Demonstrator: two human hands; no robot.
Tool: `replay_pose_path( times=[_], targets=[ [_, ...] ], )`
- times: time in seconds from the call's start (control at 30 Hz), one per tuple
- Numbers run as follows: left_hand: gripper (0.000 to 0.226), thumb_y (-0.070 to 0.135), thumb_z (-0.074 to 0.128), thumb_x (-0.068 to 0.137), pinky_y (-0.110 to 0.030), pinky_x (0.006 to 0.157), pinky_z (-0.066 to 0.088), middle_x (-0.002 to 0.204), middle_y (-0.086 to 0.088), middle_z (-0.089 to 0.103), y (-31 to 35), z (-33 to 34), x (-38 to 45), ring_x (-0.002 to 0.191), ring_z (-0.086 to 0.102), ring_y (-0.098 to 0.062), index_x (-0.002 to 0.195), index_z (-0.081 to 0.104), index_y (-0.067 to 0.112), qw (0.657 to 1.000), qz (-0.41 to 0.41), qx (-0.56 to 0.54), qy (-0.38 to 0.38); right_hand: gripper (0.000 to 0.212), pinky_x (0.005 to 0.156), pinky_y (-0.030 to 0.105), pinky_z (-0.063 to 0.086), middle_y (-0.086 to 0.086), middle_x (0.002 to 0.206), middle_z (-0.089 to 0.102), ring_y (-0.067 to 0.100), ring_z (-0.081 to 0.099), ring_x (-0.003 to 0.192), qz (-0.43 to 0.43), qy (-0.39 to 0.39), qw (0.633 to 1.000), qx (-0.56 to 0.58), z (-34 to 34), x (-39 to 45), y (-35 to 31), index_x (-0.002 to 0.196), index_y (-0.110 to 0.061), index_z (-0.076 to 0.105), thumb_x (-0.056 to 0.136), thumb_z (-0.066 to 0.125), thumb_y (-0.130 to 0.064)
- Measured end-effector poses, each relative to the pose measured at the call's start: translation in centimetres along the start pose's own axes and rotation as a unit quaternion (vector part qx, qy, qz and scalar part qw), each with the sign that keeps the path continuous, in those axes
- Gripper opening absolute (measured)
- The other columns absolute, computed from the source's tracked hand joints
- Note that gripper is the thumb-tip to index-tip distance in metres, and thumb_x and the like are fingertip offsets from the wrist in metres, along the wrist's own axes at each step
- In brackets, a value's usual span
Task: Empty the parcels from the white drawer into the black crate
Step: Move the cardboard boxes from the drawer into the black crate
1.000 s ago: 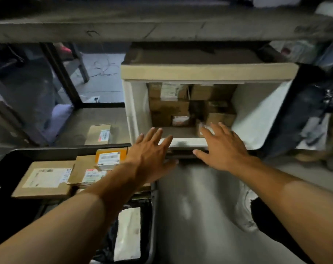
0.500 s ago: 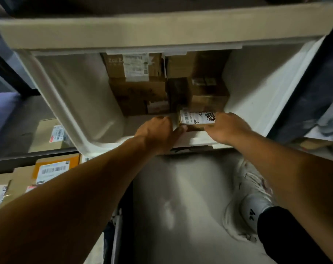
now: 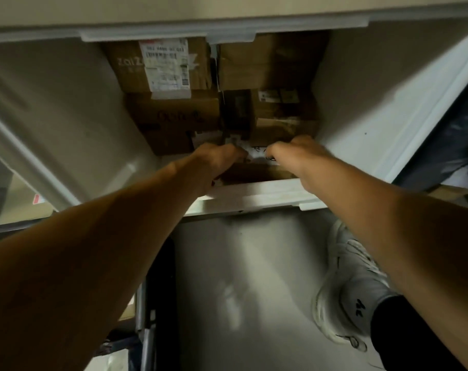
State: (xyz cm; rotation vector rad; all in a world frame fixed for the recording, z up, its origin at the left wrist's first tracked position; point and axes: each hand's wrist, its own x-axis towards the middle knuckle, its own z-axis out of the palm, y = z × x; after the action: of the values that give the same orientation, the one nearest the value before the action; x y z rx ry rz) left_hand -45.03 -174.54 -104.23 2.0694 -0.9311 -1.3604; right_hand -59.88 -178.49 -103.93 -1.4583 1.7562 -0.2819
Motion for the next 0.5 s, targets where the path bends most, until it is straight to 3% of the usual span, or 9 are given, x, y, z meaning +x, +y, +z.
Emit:
replay_pose_path(
  times=[0.07, 0.13, 0.27, 0.4, 0.5],
  targets=[
    [0.036, 0.037, 0.067, 0.091, -0.031, 0.072, 0.04, 0.119, -0.008, 0.06, -0.2, -1.0, -1.0, 0.089, 0.054, -0.02, 0.119, 0.061, 0.015, 0.999, 0.0, -0.044, 0.014, 0.038, 0.091, 0.038, 0.049, 0.005, 0.119, 0.055, 0.028, 0.054, 0.108, -0.001, -0.012, 0.998, 0.065, 0.9, -0.8, -0.6, 0.123, -0.019, 0.058, 0.09, 0.064, -0.037],
    [0.019, 0.032, 0.066, 0.093, -0.028, 0.073, 0.041, 0.105, -0.003, 0.056, -0.7, -1.7, -1.7, 0.086, 0.054, -0.017, 0.102, 0.059, 0.017, 0.997, 0.017, -0.071, 0.034, 0.034, 0.09, 0.039, 0.049, 0.006, 0.124, 0.057, 0.029, 0.054, 0.113, 0.0, -0.011, 0.992, 0.123, 1.8, -1.7, -1.3, 0.114, -0.022, 0.056, 0.085, 0.067, -0.036],
    [0.029, 0.03, 0.069, 0.091, -0.025, 0.058, 0.035, 0.085, 0.003, 0.048, -1.7, -2.7, -3.7, 0.073, 0.047, -0.012, 0.081, 0.043, 0.021, 0.989, 0.026, -0.122, 0.077, 0.034, 0.082, 0.036, 0.045, 0.004, 0.12, 0.057, 0.026, 0.054, 0.105, -0.008, 0.0, 0.984, 0.18, 2.9, -3.4, -2.2, 0.109, -0.02, 0.056, 0.081, 0.068, -0.033],
    [0.026, 0.03, 0.067, 0.092, -0.028, 0.07, 0.042, 0.085, 0.0, 0.049, -1.6, -3.6, -5.6, 0.076, 0.049, -0.014, 0.086, 0.046, 0.016, 0.983, 0.036, -0.159, 0.09, 0.029, 0.083, 0.036, 0.041, 0.005, 0.117, 0.052, 0.026, 0.05, 0.102, 0.0, 0.005, 0.972, 0.234, 2.6, -4.9, -2.6, 0.106, -0.022, 0.05, 0.084, 0.068, -0.029],
    [0.023, 0.027, 0.067, 0.092, -0.027, 0.066, 0.041, 0.087, 0.0, 0.053, -1.8, -4.3, -6.2, 0.078, 0.052, -0.013, 0.082, 0.049, 0.018, 0.978, 0.049, -0.176, 0.102, 0.017, 0.079, 0.033, 0.04, 0.001, 0.099, 0.054, 0.021, 0.052, 0.089, 0.005, 0.003, 0.967, 0.256, 3.1, -5.8, -2.6, 0.09, -0.02, 0.055, 0.084, 0.069, -0.028]
  ],
)
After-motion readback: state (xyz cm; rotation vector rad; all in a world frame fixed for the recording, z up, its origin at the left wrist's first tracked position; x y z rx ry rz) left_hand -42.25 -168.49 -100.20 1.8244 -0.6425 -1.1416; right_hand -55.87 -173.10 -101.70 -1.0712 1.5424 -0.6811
